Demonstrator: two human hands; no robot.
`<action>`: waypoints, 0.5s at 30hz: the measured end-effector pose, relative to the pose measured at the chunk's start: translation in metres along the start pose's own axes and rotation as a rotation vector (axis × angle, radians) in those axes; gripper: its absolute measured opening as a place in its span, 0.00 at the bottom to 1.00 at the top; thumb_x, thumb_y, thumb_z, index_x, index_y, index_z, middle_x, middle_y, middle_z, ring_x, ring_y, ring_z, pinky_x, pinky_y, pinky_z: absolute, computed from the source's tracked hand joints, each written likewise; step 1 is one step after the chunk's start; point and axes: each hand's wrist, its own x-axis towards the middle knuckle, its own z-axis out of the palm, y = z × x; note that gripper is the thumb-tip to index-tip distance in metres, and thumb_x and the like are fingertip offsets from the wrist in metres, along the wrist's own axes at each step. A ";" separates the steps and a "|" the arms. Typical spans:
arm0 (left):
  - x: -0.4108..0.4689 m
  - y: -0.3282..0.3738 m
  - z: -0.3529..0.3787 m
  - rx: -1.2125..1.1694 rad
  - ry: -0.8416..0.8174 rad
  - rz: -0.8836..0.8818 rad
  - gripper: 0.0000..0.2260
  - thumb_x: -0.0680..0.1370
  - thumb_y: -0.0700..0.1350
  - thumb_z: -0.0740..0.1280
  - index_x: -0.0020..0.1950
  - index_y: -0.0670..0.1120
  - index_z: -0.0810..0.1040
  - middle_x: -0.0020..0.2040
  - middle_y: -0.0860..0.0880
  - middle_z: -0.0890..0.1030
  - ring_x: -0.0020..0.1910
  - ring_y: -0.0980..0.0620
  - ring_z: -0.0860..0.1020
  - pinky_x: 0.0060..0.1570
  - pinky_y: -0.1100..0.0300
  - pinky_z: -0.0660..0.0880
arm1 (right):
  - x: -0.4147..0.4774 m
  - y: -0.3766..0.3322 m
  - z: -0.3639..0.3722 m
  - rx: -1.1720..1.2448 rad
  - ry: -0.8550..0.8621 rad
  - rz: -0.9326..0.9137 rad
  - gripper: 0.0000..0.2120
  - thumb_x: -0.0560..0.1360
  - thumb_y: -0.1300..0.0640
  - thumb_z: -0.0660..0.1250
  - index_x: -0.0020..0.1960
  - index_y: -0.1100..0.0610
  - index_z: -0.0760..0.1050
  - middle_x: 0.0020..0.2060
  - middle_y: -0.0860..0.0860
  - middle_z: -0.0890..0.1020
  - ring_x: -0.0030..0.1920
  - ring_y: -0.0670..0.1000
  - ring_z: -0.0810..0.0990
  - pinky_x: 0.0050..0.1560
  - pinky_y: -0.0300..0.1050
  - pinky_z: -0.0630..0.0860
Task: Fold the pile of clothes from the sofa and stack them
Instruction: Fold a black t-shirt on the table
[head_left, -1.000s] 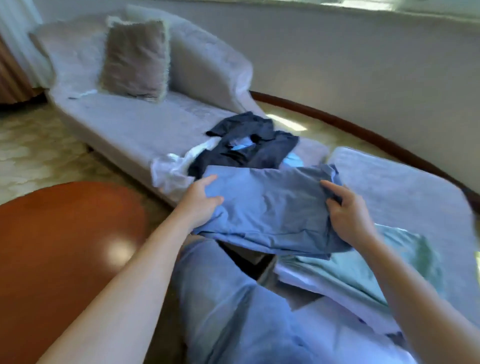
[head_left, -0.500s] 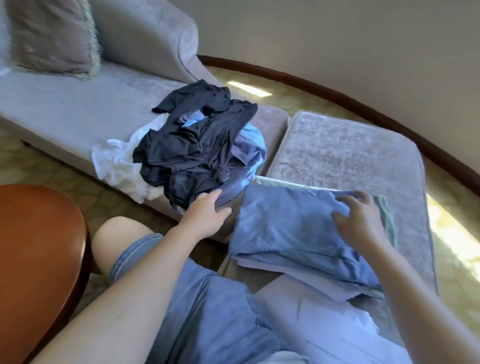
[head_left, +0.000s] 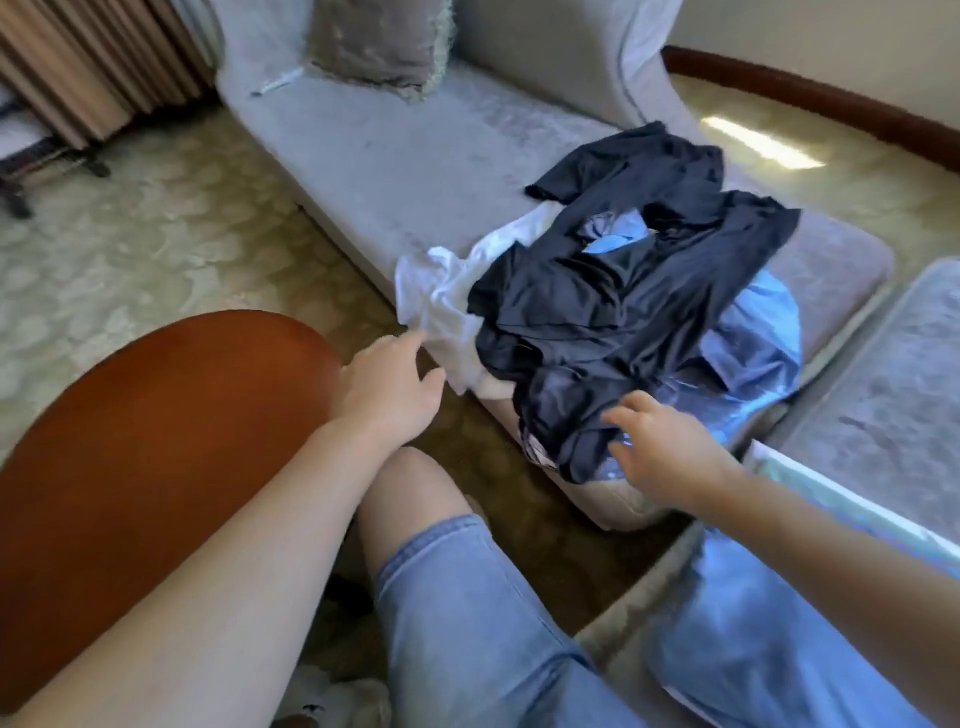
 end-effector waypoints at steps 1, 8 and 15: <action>0.007 -0.006 -0.001 -0.002 -0.005 -0.010 0.22 0.80 0.52 0.62 0.74 0.51 0.67 0.67 0.49 0.74 0.65 0.45 0.72 0.64 0.47 0.70 | 0.003 -0.002 0.006 0.017 -0.032 -0.003 0.18 0.80 0.52 0.59 0.69 0.50 0.70 0.65 0.50 0.70 0.61 0.57 0.75 0.57 0.49 0.72; 0.045 -0.043 0.013 -0.031 -0.045 -0.098 0.22 0.80 0.52 0.62 0.74 0.51 0.66 0.66 0.50 0.74 0.65 0.46 0.72 0.62 0.51 0.70 | 0.089 -0.027 0.021 0.102 0.009 0.044 0.21 0.80 0.55 0.59 0.72 0.58 0.64 0.74 0.56 0.58 0.64 0.62 0.72 0.58 0.53 0.74; 0.053 -0.067 0.019 -0.052 -0.076 -0.119 0.22 0.80 0.52 0.61 0.74 0.51 0.66 0.67 0.50 0.74 0.66 0.47 0.72 0.63 0.50 0.71 | 0.178 -0.013 -0.012 -0.003 0.091 0.434 0.36 0.80 0.55 0.61 0.79 0.57 0.42 0.70 0.63 0.65 0.63 0.64 0.72 0.52 0.55 0.73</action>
